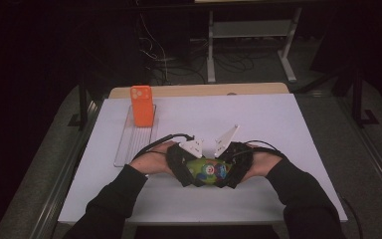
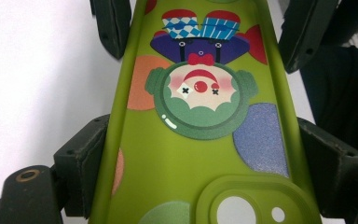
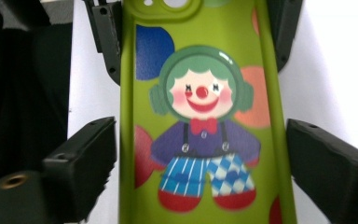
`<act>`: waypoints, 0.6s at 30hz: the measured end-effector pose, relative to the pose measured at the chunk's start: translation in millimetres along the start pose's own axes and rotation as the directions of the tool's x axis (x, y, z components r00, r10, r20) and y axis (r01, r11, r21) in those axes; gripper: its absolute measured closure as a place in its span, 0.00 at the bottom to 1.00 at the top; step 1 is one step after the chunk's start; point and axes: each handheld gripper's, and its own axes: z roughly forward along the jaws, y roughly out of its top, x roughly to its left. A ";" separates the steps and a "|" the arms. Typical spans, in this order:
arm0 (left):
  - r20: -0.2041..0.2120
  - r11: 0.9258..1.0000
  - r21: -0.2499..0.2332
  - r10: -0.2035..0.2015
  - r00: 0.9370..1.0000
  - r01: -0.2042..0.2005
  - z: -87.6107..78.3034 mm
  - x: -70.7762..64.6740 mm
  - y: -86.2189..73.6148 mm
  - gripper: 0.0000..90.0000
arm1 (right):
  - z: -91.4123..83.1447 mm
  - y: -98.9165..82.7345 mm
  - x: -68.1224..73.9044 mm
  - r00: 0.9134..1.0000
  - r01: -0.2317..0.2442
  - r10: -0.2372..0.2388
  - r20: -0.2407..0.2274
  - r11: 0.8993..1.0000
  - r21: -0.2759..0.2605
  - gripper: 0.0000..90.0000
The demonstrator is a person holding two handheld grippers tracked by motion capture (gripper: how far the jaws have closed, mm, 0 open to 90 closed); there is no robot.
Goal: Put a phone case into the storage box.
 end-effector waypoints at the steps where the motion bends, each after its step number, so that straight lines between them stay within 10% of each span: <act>1: -0.010 1.000 -0.003 -0.010 1.000 0.009 -1.4 0.4 -0.1 0.17 | -2.0 -1.6 0.2 0.999 -0.038 0.038 -0.006 0.999 0.006 0.04; 10: -0.084 0.994 -0.031 -0.109 0.990 0.107 -6.5 4.0 -3.4 0.17 | -21.3 -29.1 -10.9 0.982 -0.144 0.155 0.110 0.985 -0.095 0.01; 18: -0.165 0.979 -0.061 -0.201 0.966 0.194 -7.3 7.4 -4.7 0.17 | -31.1 -49.3 -9.6 0.918 -0.321 0.352 0.186 0.930 -0.177 0.01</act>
